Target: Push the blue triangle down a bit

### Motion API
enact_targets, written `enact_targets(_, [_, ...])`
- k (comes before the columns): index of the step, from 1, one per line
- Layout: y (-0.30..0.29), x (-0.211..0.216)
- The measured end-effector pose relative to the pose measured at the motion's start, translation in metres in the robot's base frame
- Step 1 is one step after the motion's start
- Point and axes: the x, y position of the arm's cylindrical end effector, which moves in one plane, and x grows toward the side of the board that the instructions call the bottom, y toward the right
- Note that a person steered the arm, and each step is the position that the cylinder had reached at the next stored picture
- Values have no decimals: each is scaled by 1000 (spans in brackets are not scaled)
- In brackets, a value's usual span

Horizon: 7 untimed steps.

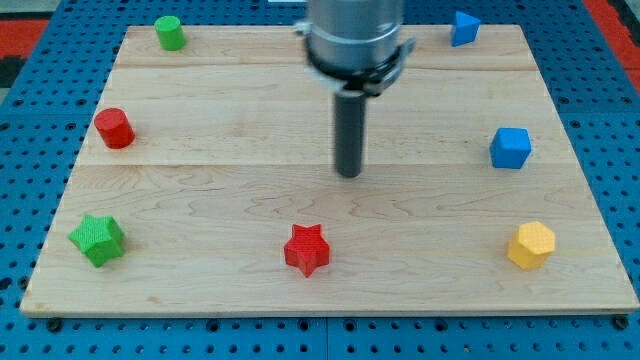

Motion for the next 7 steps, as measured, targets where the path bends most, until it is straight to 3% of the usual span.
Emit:
enact_targets(1, [73, -58])
enact_targets(4, [211, -223])
enact_targets(5, [256, -243])
enact_targets(7, [206, -243])
